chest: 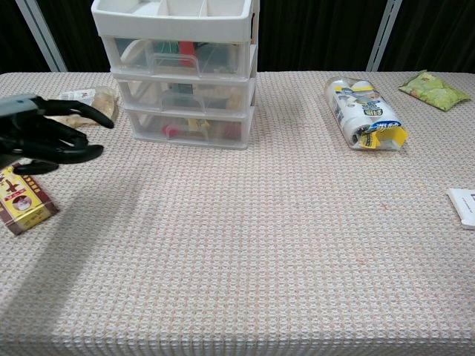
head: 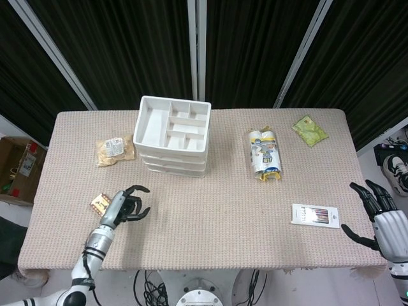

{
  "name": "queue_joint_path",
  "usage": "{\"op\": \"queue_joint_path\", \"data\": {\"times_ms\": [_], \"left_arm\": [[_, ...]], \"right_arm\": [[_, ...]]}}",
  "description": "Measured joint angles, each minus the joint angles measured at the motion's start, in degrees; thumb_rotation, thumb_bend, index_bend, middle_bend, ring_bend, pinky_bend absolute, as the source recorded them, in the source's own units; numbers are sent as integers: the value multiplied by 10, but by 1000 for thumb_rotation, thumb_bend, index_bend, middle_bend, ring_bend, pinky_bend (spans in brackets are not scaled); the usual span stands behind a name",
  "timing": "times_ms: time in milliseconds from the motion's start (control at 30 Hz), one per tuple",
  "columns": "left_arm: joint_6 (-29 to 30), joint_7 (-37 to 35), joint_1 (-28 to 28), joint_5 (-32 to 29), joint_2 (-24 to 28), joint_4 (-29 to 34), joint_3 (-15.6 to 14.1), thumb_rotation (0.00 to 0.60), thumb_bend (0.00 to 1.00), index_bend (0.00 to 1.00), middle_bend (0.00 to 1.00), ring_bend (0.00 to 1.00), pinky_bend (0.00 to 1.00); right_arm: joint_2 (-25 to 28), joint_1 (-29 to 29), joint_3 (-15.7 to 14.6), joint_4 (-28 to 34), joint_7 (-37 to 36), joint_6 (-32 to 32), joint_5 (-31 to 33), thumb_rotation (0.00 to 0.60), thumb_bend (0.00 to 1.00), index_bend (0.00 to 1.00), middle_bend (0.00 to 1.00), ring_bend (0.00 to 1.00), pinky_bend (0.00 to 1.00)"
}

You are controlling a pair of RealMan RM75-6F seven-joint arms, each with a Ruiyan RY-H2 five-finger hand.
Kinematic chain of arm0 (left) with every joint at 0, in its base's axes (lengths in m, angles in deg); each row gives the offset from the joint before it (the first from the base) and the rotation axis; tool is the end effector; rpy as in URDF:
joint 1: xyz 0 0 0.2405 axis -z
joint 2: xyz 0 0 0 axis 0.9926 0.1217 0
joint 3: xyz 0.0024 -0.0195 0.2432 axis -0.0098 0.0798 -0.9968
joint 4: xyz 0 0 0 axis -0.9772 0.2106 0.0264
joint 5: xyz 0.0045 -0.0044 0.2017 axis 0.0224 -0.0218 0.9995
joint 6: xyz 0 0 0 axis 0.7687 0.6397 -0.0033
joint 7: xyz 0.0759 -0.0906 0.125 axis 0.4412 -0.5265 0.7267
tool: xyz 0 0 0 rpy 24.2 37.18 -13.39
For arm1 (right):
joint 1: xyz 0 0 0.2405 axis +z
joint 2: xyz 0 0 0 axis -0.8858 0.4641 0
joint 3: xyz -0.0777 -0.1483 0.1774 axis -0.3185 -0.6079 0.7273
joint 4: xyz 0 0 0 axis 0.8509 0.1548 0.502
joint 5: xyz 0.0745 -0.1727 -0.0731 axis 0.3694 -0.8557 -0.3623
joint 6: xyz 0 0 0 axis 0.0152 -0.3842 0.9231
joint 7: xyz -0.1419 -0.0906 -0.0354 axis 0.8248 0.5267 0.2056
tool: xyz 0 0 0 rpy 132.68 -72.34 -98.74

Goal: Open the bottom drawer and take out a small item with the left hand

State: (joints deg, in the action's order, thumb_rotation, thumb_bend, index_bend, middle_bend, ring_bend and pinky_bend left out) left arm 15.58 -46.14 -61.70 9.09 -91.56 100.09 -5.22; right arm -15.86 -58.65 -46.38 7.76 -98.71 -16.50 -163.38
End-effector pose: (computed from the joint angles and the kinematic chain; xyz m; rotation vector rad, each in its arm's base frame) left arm -0.1682 0.2760 -0.0098 -1.1136 -2.0096 -1.3308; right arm -0.2746 -0.1902 0.1915 1.4684 -0.8704 1.1673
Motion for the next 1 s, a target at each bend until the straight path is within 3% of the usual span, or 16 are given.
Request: {"op": "queue_joint_path", "data": {"times_ms": [233, 600, 1000], "left_arm": [[-66, -98, 37, -111, -80, -42, 53, 600, 310, 184, 818, 914, 1000], [-50, -157, 69, -135, -193, -129, 115, 600, 315, 186, 824, 916, 1000], [-66, -164, 95, -151, -232, -175, 145, 600, 317, 191, 826, 915, 1000]], "right_arm": [[-1, 0, -1, 8, 11, 7, 2, 600, 132, 0, 145, 0, 104], [0, 0, -1, 17, 23, 16, 13, 600, 132, 0, 145, 0, 104], [2, -4, -2, 18, 24, 18, 20, 600, 132, 0, 145, 0, 104]]}}
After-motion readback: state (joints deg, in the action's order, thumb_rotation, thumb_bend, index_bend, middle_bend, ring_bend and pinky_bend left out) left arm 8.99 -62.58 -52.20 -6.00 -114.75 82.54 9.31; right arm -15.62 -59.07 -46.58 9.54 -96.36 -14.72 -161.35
